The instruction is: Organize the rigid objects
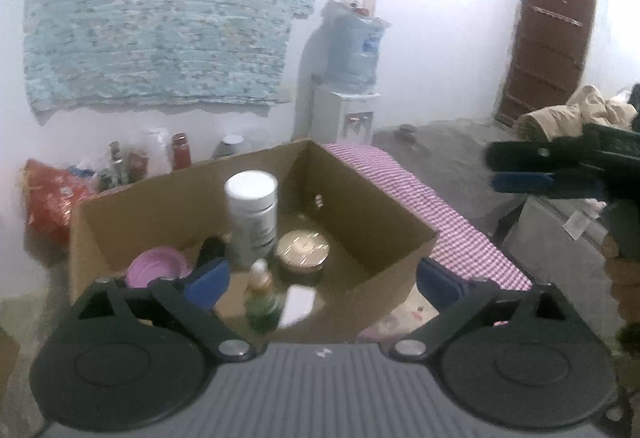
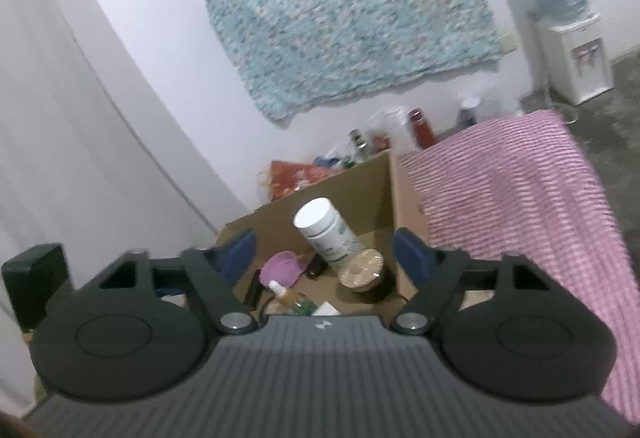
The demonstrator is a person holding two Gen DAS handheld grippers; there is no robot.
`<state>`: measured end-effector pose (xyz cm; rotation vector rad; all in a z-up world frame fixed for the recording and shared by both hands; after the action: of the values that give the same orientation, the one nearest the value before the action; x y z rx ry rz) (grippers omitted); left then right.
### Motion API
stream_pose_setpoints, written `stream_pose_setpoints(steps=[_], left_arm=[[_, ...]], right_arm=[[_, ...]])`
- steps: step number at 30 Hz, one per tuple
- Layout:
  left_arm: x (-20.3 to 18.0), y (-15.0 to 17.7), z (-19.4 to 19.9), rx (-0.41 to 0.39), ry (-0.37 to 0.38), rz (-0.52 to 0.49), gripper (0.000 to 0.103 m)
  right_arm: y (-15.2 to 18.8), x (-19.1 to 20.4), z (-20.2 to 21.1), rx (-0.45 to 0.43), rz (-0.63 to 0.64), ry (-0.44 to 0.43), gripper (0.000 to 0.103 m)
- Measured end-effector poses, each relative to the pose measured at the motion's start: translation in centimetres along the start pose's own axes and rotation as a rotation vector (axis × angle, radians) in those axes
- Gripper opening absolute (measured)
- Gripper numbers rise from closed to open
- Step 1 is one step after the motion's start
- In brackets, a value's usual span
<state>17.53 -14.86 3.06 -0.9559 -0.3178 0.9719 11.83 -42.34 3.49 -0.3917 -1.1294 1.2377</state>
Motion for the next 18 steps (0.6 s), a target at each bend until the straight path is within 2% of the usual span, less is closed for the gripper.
stream_pose_setpoints(steps=[1, 3, 5, 10, 18], left_arm=[[0.2, 0.4, 0.5, -0.004, -0.012, 0.008, 0.103], [0.7, 1.1, 1.4, -0.003, -0.04, 0.034, 0.103], [1.1, 1.6, 1.8, 0.022, -0.06, 0.068, 0.103], [1.9, 2.3, 2.5, 0.039, -0.112, 0.119, 0.103], [2.8, 3.5, 4.1, 0.052, -0.26, 0.117, 0.103]], right_arm=[[0.5, -0.1, 0.5, -0.003, 0.0, 0.017, 0.086], [1.8, -0.1, 1.3, -0.002, -0.001, 0.044, 0.096], [3.0, 0.4, 1.6, 0.004, 0.003, 0.067, 0.101], [5.0, 2.8, 1.3, 0.013, 0.096, 0.162, 0.101], [5.0, 7.4, 1.1, -0.013, 0.223, 0.268, 0.101]])
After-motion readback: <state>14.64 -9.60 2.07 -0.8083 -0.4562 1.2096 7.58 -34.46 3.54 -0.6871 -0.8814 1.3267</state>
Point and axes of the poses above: each gripper's, at about its wrist camera, not at the fingertips, and z roughly against the way its jaws point, x to its left, y to its underside, the point moved 5 cm from there along -z, roughly the way its jaws point, and after that the axes turned 9 degrees about y, right-handed, at the moved point
